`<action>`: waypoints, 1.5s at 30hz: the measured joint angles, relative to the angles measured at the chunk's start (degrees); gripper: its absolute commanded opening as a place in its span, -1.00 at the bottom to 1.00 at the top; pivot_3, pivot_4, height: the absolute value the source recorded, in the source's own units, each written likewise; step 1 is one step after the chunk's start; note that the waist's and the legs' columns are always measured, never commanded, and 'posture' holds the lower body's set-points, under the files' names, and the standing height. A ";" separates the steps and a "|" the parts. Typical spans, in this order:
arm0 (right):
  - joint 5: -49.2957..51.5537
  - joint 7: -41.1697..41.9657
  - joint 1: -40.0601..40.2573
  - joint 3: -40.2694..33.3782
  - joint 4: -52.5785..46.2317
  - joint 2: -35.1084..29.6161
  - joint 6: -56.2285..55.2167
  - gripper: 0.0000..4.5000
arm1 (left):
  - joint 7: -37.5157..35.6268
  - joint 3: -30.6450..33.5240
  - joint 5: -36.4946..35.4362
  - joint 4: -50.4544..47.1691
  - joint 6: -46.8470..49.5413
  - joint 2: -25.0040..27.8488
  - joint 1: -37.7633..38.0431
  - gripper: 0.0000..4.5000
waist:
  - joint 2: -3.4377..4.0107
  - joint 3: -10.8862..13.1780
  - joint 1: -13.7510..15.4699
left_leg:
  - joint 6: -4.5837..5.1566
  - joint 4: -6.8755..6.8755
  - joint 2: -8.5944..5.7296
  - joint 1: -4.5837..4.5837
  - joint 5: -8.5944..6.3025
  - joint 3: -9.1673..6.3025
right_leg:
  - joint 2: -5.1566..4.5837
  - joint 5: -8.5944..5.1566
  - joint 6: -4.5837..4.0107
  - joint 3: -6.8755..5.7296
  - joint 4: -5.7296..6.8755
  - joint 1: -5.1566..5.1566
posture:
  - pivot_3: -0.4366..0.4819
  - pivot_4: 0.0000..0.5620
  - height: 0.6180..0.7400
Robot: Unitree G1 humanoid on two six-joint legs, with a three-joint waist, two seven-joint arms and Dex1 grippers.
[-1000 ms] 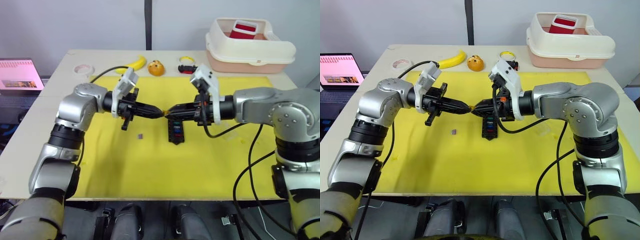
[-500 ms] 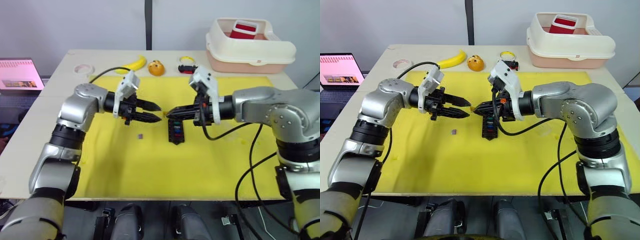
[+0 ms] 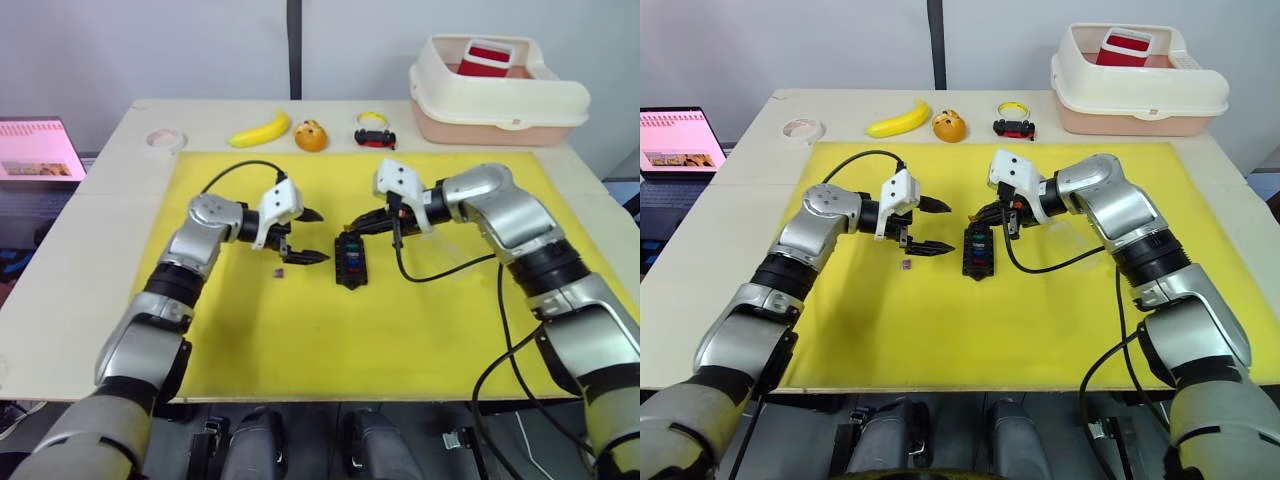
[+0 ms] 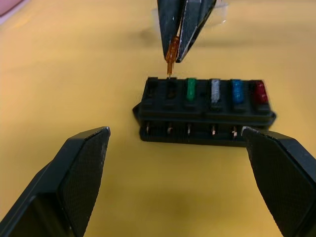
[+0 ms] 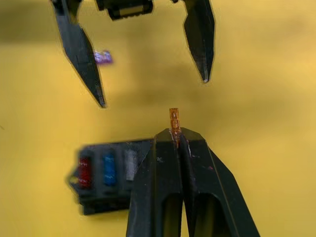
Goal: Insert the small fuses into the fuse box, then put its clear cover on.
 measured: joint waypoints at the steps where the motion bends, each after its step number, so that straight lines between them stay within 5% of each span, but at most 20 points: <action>1: -1.01 0.85 -0.42 -0.02 1.88 0.64 -1.44 -1.00 | 0.06 -0.15 0.20 1.17 -0.58 -0.52 -0.49 0.99 | 0.00 0.00 -0.01 | 0.00 0.00 0.00 0.00 0.00 0.00 | 0.00 0.00 0.00 0.00 0.00 0.00 | -0.05 -0.47 0.98; 9: -4.70 5.64 -2.48 -1.67 9.72 3.73 -5.42 -1.00 | -1.89 -0.13 0.70 3.86 -1.99 -1.59 -2.19 0.99 | 0.01 0.01 -0.54 | -0.02 -0.01 0.01 0.00 0.01 0.01 | -0.01 0.01 0.01 0.00 0.03 0.01 | -0.05 -0.47 0.98; 45: -8.14 8.21 -0.64 -5.85 11.42 6.73 -5.77 -1.00 | -5.27 -0.15 2.29 2.45 -0.41 -0.31 -2.18 0.99 | 0.03 0.01 -1.02 | -0.05 -0.04 0.01 0.04 0.03 0.00 | -0.01 0.01 0.01 -0.01 0.09 0.00 | -0.05 -0.47 0.98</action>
